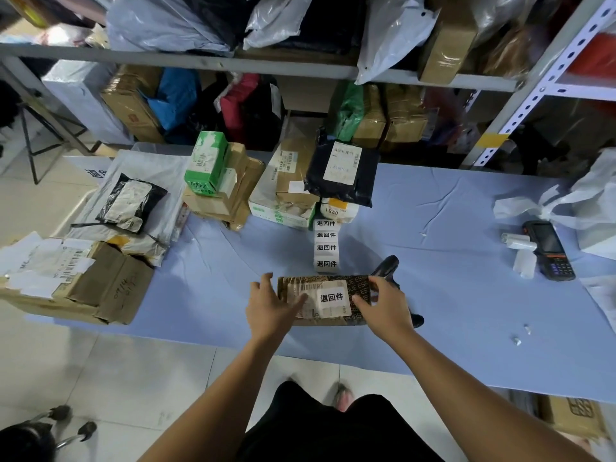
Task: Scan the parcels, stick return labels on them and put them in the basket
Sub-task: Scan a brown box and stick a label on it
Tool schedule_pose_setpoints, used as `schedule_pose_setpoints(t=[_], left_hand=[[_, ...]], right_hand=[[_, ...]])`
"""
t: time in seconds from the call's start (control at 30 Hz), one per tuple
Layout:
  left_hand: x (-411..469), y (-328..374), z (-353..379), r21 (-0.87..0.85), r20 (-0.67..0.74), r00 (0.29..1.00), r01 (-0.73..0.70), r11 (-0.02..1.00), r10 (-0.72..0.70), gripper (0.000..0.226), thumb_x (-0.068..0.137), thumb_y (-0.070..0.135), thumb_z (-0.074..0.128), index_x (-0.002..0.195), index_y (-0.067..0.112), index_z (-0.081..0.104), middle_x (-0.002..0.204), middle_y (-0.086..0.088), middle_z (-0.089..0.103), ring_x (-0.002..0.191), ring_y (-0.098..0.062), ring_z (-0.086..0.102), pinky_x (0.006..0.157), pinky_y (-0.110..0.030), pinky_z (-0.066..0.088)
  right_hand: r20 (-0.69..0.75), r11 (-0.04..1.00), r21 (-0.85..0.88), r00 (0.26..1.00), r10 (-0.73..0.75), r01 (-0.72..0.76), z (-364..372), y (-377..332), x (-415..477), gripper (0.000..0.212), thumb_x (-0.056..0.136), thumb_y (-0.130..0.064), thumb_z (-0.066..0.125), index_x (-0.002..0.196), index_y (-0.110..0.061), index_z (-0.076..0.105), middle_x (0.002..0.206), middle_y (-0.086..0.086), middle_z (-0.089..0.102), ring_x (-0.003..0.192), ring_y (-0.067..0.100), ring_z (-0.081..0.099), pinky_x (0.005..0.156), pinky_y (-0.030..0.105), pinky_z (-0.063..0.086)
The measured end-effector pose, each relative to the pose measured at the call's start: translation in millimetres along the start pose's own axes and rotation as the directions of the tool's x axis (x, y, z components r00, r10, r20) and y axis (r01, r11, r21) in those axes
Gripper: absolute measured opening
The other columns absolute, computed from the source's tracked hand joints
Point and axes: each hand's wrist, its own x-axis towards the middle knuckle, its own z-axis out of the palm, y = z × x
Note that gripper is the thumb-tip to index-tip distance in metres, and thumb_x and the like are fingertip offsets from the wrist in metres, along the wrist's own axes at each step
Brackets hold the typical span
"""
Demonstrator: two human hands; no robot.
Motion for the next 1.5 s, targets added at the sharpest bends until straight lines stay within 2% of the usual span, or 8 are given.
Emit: schedule_pose_setpoints(t=[0.13,0.3,0.57,0.67,0.87,0.97,1.27,1.5], left_hand=[[-8,0,-3,-0.203,0.089,0.992,0.102,0.974,-0.085,0.024,0.076,0.031,0.081,0.09,0.015,0.07,0.08,0.004,0.07,0.08,-0.018,0.068,0.071,-0.034,0.056],[-26,-2,-23,-0.397,0.016,0.996,0.091,0.913,-0.092,0.012,0.078,0.022,0.08,0.081,0.027,0.07,0.077,0.007,0.067,0.067,-0.01,0.063,0.05,-0.009,0.043],[-40,-35,-116,-0.484,-0.21,0.977,-0.067,0.873,-0.041,0.022,0.084,0.028,0.077,0.105,0.023,0.075,0.102,-0.014,0.069,0.088,-0.026,0.069,0.075,-0.033,0.059],[-51,-55,-160,-0.487,-0.344,0.936,-0.107,0.867,-0.078,0.027,0.085,0.028,0.076,0.111,0.023,0.072,0.105,-0.013,0.064,0.089,-0.022,0.067,0.075,-0.023,0.057],[-81,-121,-276,-0.513,-0.48,0.872,-0.193,0.837,-0.093,0.029,0.087,0.021,0.073,0.115,0.016,0.07,0.106,-0.009,0.069,0.094,-0.02,0.067,0.08,-0.032,0.058],[-98,-172,-336,-0.486,-0.554,0.828,-0.238,0.841,-0.086,0.021,0.085,0.02,0.075,0.106,0.018,0.073,0.092,0.002,0.072,0.079,-0.008,0.065,0.067,-0.019,0.051],[-111,-349,-443,-0.527,-0.522,0.819,-0.09,0.845,-0.239,0.031,0.084,0.024,0.076,0.114,0.019,0.07,0.108,-0.007,0.068,0.097,-0.02,0.066,0.09,-0.038,0.054],[-61,-443,-466,-0.645,-0.368,0.846,0.066,0.761,-0.385,0.033,0.086,0.027,0.075,0.118,0.021,0.068,0.111,-0.014,0.066,0.102,-0.04,0.064,0.076,-0.05,0.056]], right_hand=[[0.054,0.994,0.092,0.997,0.055,-0.059,3,2,-3,0.047,0.089,-0.032,0.071,0.131,-0.015,0.058,0.123,0.001,0.066,0.095,0.009,0.058,0.078,0.024,0.047],[0.063,0.991,0.135,0.998,-0.011,0.003,-4,-13,-10,0.051,0.087,-0.037,0.072,0.133,-0.018,0.059,0.122,-0.002,0.067,0.105,0.017,0.064,0.09,0.035,0.053],[0.047,0.954,0.173,0.966,-0.255,0.244,10,-112,-33,0.043,0.084,-0.045,0.072,0.122,-0.027,0.064,0.107,-0.008,0.072,0.096,0.015,0.068,0.086,0.036,0.056],[0.099,0.927,0.179,0.932,-0.349,0.328,31,-159,-56,0.046,0.084,-0.044,0.072,0.124,-0.025,0.062,0.104,-0.009,0.068,0.1,0.017,0.066,0.085,0.036,0.054],[0.173,0.849,0.193,0.835,-0.523,0.492,89,-260,-122,0.039,0.083,-0.043,0.073,0.118,-0.028,0.064,0.094,-0.014,0.064,0.082,0.009,0.06,0.078,0.032,0.053],[0.22,0.816,0.221,0.787,-0.576,0.535,133,-311,-166,0.035,0.084,-0.044,0.073,0.114,-0.029,0.064,0.091,-0.016,0.065,0.085,0.006,0.061,0.077,0.032,0.053],[0.368,0.837,0.169,0.755,-0.543,0.52,295,-393,-268,0.037,0.083,-0.046,0.073,0.114,-0.031,0.059,0.098,-0.015,0.068,0.09,0.006,0.064,0.075,0.029,0.055],[0.44,0.89,0.091,0.784,-0.438,0.446,403,-426,-271,0.029,0.08,-0.042,0.075,0.099,-0.037,0.054,0.081,-0.026,0.058,0.079,0.0,0.06,0.073,0.03,0.053]])
